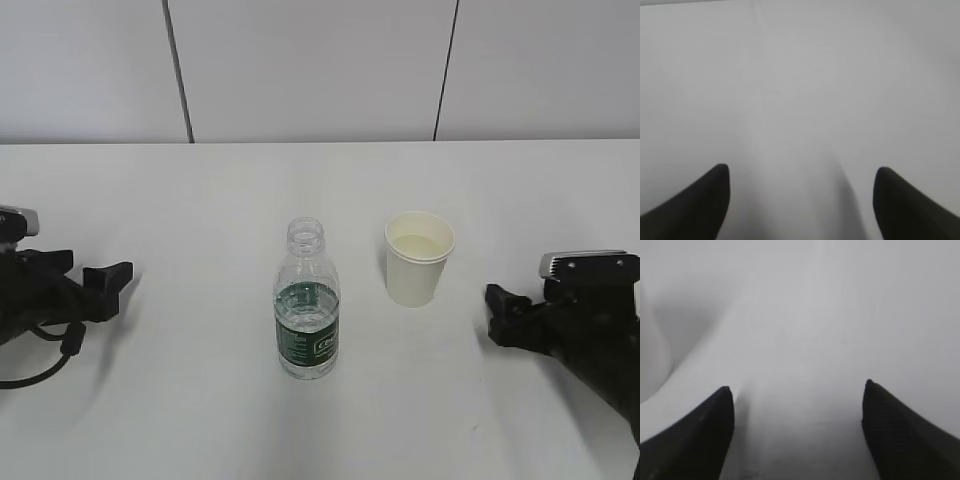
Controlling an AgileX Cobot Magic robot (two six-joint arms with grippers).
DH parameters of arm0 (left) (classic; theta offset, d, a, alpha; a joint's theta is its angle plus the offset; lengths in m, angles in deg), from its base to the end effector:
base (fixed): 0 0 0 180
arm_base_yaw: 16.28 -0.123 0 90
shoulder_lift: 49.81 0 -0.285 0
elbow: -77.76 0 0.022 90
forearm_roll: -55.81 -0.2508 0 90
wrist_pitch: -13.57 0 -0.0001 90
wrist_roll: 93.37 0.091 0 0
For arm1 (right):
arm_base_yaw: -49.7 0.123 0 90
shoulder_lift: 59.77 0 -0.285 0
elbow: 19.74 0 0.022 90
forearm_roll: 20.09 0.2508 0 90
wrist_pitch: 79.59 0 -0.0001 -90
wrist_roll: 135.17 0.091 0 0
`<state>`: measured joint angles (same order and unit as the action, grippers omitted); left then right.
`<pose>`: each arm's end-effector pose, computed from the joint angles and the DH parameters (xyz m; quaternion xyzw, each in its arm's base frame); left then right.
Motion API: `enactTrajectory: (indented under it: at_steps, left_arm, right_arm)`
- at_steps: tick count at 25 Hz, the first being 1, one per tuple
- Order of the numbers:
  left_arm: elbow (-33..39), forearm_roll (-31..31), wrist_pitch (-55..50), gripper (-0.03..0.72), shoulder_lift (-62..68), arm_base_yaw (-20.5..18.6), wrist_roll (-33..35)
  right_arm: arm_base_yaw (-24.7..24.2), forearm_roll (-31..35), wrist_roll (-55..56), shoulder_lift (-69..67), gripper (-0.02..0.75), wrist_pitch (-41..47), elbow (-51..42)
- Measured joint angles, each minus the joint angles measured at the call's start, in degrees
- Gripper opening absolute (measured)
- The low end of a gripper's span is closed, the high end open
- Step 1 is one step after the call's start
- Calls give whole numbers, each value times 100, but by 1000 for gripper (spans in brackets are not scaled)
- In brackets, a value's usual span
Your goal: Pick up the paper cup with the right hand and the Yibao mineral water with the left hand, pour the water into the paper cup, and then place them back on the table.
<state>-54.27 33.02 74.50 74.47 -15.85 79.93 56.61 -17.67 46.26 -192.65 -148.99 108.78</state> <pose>0.2945 -0.0330 0.0789 0.1321 0.8179 -0.1226 0.5464 0.2776 0.0300 0.0416 -0.0234 0.8429 0.0264 0.5370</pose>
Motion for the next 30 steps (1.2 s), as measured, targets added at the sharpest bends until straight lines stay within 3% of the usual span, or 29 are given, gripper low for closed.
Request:
enactTrajectory:
  at_steps: [10, 25, 30]
  left_arm:
    - [0, 599, -330, 532, 0, 0, 207]
    - [-151, 874, -1308, 506, -150, 0, 280]
    - [-513, 948, -2903, 501, -687, 0, 151]
  right_arm:
    - [-1004, -509, 301, 12, 601, 15, 146]
    - [-1067, -1076, 315, 396, 596, 1419, 645]
    - [-1067, -1202, 339, 922, 596, 2407, 645]
